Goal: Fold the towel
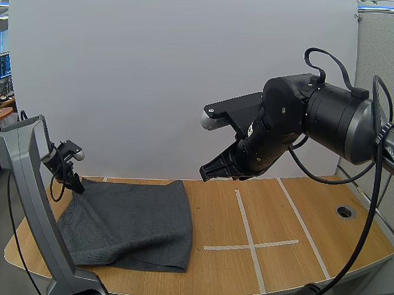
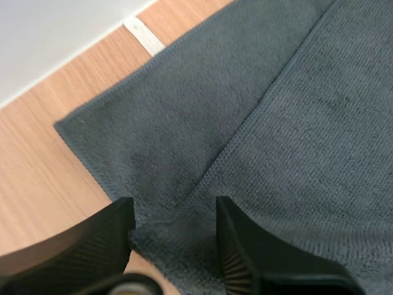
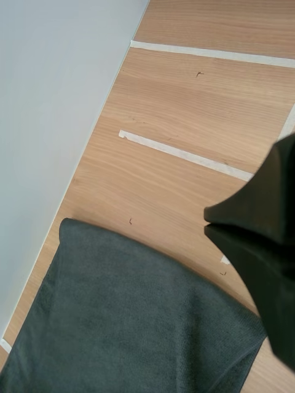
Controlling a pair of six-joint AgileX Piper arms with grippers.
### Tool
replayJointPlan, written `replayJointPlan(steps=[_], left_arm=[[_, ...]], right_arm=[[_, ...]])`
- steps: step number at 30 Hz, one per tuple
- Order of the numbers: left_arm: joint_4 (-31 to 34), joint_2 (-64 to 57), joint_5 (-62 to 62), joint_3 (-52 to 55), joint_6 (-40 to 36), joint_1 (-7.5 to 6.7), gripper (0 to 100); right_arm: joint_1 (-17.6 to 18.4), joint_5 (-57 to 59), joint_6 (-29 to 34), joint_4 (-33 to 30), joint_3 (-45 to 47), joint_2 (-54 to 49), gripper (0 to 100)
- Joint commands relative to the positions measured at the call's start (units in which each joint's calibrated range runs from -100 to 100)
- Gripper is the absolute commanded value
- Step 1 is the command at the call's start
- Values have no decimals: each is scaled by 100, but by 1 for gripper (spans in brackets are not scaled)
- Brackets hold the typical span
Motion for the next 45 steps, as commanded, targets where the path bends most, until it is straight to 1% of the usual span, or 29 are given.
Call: replayJointPlan(steps=[1, 9, 14, 16, 18, 19, 22, 24, 25, 26, 27, 29, 32, 33, 35, 36, 40, 45], left_arm=[[-157, 6, 152, -38, -71, 3, 67], [-212, -6, 152, -68, -60, 3, 66], [-228, -22, 152, -372, -165, 3, 66], [-228, -22, 152, -480, -197, 3, 64], [-232, -22, 152, -551, -197, 3, 56], [-232, -22, 152, -562, -199, 3, 48], [-232, -22, 152, -562, -199, 3, 20], [-232, -22, 152, -562, -199, 3, 11], [-221, -22, 152, -562, -199, 3, 8], [-193, -22, 152, -562, -199, 3, 8], [-143, -22, 152, -562, -199, 3, 9], [-45, -22, 152, -562, -199, 3, 19], [45, -22, 152, -562, -199, 3, 52], [56, -22, 152, -562, -199, 3, 70], [69, -22, 152, -562, -199, 3, 91], [91, -33, 152, -562, -247, 3, 99], [285, -33, 152, -562, -347, 3, 100], [269, -22, 152, -562, -398, 5, 100]], right_arm=[[-17, 39, -30, 8, 22, -67, 0], [-17, 39, -30, 8, 22, -67, 0], [-17, 39, -30, 8, 22, -67, 0], [-17, 39, -30, 8, 22, -67, 0], [-17, 39, -30, 8, 22, -67, 0], [-17, 39, -30, 8, 22, -67, 0], [-17, 39, -30, 8, 22, -67, 0], [-17, 39, -30, 8, 22, -67, 0], [-17, 39, -30, 8, 22, -67, 0], [-17, 39, -30, 8, 22, -67, 0], [-17, 39, -30, 8, 22, -67, 0], [-17, 39, -30, 8, 22, -67, 0], [-17, 39, -30, 8, 22, -67, 0], [-17, 39, -30, 8, 22, -67, 0], [-17, 39, -30, 8, 22, -67, 0], [-17, 39, -30, 8, 22, -67, 0], [-17, 39, -30, 8, 22, -67, 0], [-17, 39, -30, 8, 22, -67, 0]])
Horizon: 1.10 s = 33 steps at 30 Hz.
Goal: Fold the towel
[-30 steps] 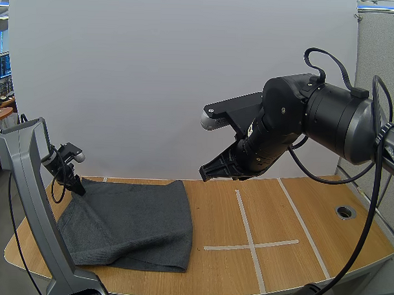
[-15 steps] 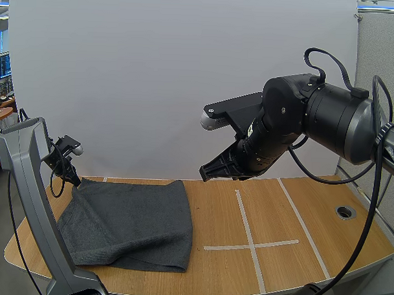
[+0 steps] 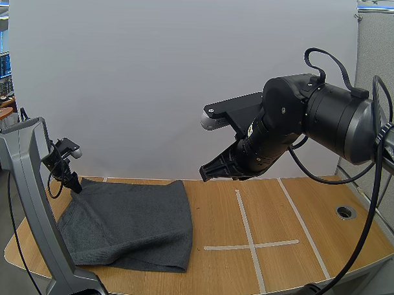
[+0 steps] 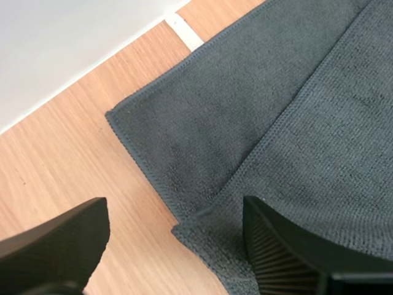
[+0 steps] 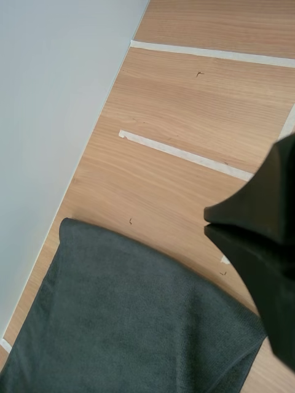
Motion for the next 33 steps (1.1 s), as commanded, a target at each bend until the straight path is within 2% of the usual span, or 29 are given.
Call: replayJointPlan(steps=[1, 5, 6, 9, 12, 14, 16, 24, 26, 27, 29, 33], left_arm=[[-50, -52, 118, -48, -70, 5, 100], [-50, -24, 118, -48, -14, 5, 100], [-50, -10, 118, -48, 16, 5, 95], [-115, 3, 118, -48, 39, 5, 65], [-158, 3, 118, -48, 53, 5, 29], [-158, 3, 118, -48, 53, 5, 9], [-158, 3, 118, -48, 53, 5, 0], [-137, 3, 118, -48, 53, 5, 0], [-137, -11, 118, -48, 25, 12, 5], [-137, -63, 118, -48, 12, 20, 12], [-176, -129, 118, -54, -12, 58, 34], [-315, -217, 118, -65, -97, 199, 92]], right_arm=[[-17, 39, -30, 8, 22, -67, 0], [-17, 39, -30, 8, 22, -67, 0], [-17, 39, -30, 8, 22, -67, 0], [-17, 39, -30, 8, 22, -67, 0], [-17, 39, -30, 8, 22, -67, 0], [-17, 39, -30, 8, 22, -67, 0], [-17, 38, -30, 8, 22, -51, 0], [-17, 38, -30, 8, 22, -51, 0], [-17, 38, -30, 8, 22, -51, 0], [-17, 57, -30, 8, 22, -53, 0], [-17, 80, -30, 8, 22, -53, 0], [-17, 98, -30, 8, 22, -53, 0]])
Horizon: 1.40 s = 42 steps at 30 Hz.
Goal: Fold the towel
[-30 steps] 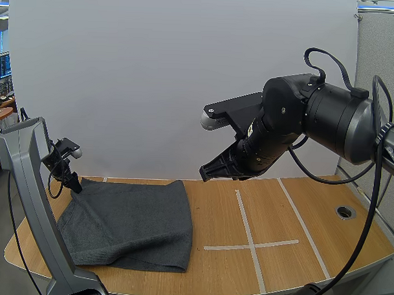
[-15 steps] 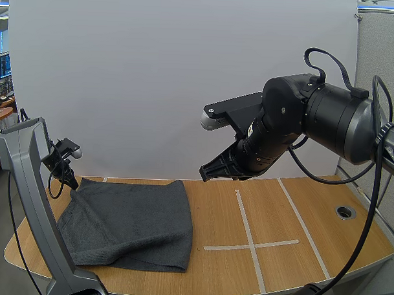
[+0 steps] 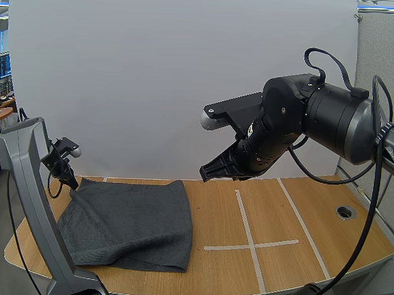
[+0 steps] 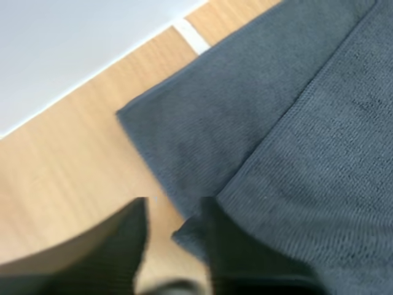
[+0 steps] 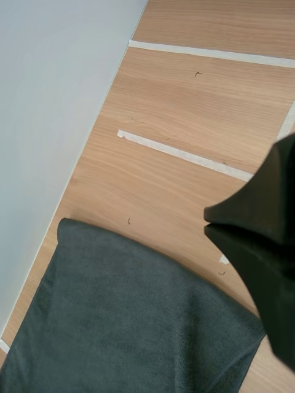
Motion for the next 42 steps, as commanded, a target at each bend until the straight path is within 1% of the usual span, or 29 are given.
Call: replayJointPlan(steps=[1, 4, 7, 13, 19, 22, 27, 30, 34, 42], left_arm=[[-142, -126, 102, -53, -138, 96, 100], [-74, -126, 102, 36, -206, 136, 100], [-74, -126, 102, 167, -216, 144, 100], [-456, -126, 102, 445, -212, 144, 100], [-562, -179, 102, 491, -246, 137, 100], [-728, -377, 102, 491, -257, 137, 100], [-659, -651, 102, 508, -267, 130, 100], [-630, -651, 102, 703, -271, 130, 100], [-842, -639, 102, 986, -79, 130, 100], [-903, -601, 102, 982, -37, -40, 100]], right_arm=[[-17, 42, -30, 8, 22, -53, 0], [-17, 42, -30, 8, 22, -53, 0], [-17, 42, -30, 8, 22, -53, 0], [-17, 42, -30, 8, 22, -53, 0], [-17, 42, -30, 8, 22, -53, 0], [-17, -12, -30, 8, 22, -53, 0], [-17, -12, -30, 8, 22, -53, 0], [-17, -12, -30, 8, 22, -53, 0], [-17, -12, -30, 8, 22, -53, 0], [-17, 38, -30, 8, 22, -53, 0]])
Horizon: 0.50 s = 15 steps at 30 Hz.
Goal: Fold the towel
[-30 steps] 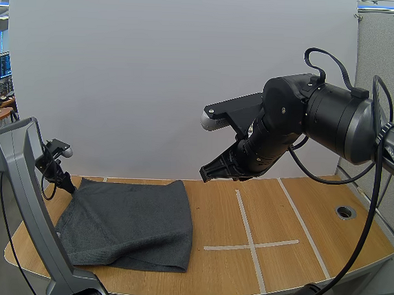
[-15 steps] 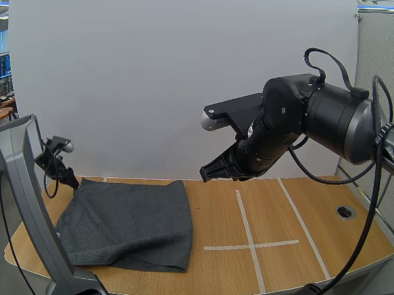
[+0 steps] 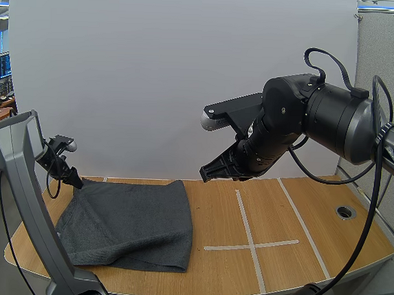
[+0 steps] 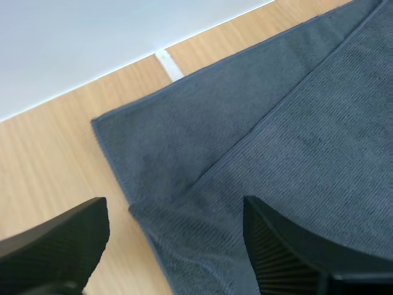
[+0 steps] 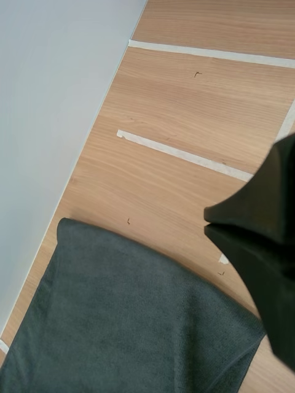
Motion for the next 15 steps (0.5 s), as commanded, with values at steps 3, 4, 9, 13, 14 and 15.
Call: replayJointPlan(steps=[3, 4, 9, 13, 14, 15], left_arm=[[-157, -30, 88, 15, 61, -113, 100], [-163, -30, 88, 15, 84, -113, 100], [-84, -30, 88, 15, 136, -113, 100], [76, 100, 88, -31, 115, -90, 100], [108, 165, 88, -48, 105, -80, 100], [95, 222, 88, -60, 104, -71, 100]], right_arm=[[-17, 154, -30, 8, 22, -53, 0], [-17, 200, -30, 8, 22, -53, 0], [-17, 270, -30, 8, 22, -53, 0], [-17, 290, -30, 8, 22, -53, 0], [-17, 290, -30, 8, 22, -53, 0], [-17, 290, -30, 8, 22, -53, 0]])
